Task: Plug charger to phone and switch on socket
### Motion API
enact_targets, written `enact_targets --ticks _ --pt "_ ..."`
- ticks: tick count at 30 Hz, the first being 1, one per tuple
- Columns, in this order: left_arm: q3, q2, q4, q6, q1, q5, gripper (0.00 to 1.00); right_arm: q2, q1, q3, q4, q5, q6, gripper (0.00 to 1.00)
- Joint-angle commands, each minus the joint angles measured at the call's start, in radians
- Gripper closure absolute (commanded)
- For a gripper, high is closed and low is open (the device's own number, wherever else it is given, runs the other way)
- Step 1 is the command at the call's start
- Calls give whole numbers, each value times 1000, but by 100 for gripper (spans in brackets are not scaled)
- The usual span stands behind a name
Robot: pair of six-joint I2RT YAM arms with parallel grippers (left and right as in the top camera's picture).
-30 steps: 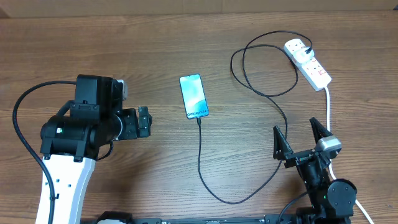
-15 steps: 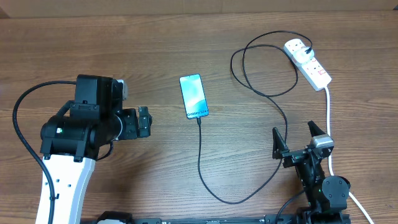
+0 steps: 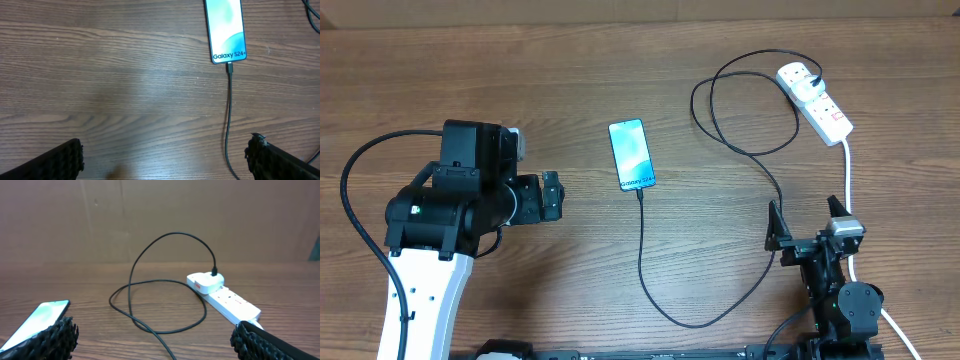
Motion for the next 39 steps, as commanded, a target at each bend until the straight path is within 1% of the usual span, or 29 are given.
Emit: enact_targets --ticks 1,27,31,39 --pt "12 3 0 16 -8 0 0 -10 -5 -10 2 28 -9 0" --pt "12 3 0 16 -8 0 0 -10 12 -10 2 16 -9 0" --pt "12 3 0 16 -8 0 0 -10 12 -10 5 -10 -31 0" --pt "12 3 0 16 -8 0 0 -10 12 -11 7 -32 -23 0"
